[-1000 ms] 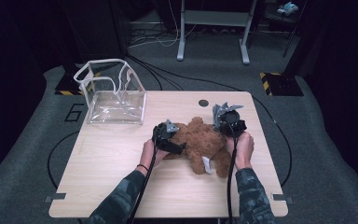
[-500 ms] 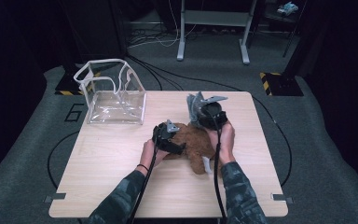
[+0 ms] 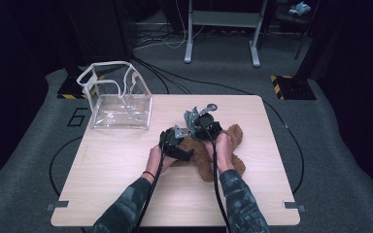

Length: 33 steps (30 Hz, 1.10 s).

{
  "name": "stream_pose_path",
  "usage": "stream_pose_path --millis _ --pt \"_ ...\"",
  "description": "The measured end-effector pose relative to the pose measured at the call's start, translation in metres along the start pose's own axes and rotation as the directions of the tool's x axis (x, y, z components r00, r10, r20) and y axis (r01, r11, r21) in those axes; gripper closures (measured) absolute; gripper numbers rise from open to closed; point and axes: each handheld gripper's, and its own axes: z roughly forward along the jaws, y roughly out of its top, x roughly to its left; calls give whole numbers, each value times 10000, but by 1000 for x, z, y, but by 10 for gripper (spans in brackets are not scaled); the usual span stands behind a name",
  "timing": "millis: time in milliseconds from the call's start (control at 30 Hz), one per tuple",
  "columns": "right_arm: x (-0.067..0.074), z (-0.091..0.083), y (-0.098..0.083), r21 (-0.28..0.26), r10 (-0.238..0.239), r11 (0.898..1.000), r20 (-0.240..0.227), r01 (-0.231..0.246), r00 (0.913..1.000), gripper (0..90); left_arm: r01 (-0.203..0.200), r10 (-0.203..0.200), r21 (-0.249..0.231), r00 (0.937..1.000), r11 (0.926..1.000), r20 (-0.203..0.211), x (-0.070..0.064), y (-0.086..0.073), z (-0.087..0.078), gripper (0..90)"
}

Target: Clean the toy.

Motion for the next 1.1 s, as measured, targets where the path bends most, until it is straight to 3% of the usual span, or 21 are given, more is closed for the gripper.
stream_pose_path --millis 367,600,733,867,900,1033,1100 --pt "-48 -21 -24 -155 1145 9933 132 -1143 9933 732 2 -1 -101 10000 9999 95 0 -1 0 56" --pt "-74 -33 -44 -226 1949 9807 472 -1941 9797 732 -5 6 -77 9999 10000 124 1 0 0 57" --pt "-85 -35 -53 -252 2286 9734 576 -2275 9718 734 -42 42 -77 9999 10000 95 1 0 0 57" --pt "-92 -34 -60 -178 2571 9664 962 -2566 9616 735 62 -61 -115 9999 9999 97 1 0 0 57" --pt "-93 -33 -62 -256 2517 9678 1002 -2504 9626 735 75 -73 -165 9999 9998 108 1 -1 1 57" --pt "-96 -39 -67 -253 2834 9590 823 -2823 9555 734 65 -63 -150 9999 9999 104 1 -1 0 56" --pt "-96 -46 -67 -528 2884 9570 692 -2851 9550 733 99 -97 -92 9998 9999 187 3 -1 0 56"
